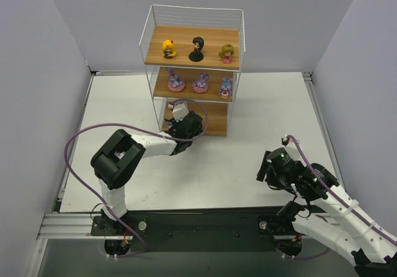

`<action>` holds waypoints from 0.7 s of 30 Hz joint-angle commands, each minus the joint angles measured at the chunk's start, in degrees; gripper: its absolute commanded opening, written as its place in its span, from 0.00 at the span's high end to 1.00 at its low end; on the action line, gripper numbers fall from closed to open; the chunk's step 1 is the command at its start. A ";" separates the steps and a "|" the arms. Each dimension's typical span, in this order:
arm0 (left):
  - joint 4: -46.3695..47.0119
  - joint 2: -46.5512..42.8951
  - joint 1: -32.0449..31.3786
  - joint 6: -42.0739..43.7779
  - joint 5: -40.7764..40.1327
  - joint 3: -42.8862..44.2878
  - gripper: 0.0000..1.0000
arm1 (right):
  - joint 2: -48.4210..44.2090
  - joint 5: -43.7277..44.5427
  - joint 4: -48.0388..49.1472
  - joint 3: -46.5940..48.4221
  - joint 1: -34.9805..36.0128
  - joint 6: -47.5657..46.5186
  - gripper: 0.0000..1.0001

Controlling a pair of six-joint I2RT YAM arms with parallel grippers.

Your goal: Place and organize the plastic toys onto the shelf

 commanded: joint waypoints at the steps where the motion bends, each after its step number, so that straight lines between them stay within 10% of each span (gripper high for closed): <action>1: 2.31 1.17 0.58 0.83 0.20 2.92 0.57 | 0.86 -0.13 -1.98 -0.30 -0.13 0.33 0.38; 21: 1.17 1.08 0.75 1.97 0.38 4.33 0.27 | 1.65 -0.40 -1.10 -0.57 -0.13 0.50 0.38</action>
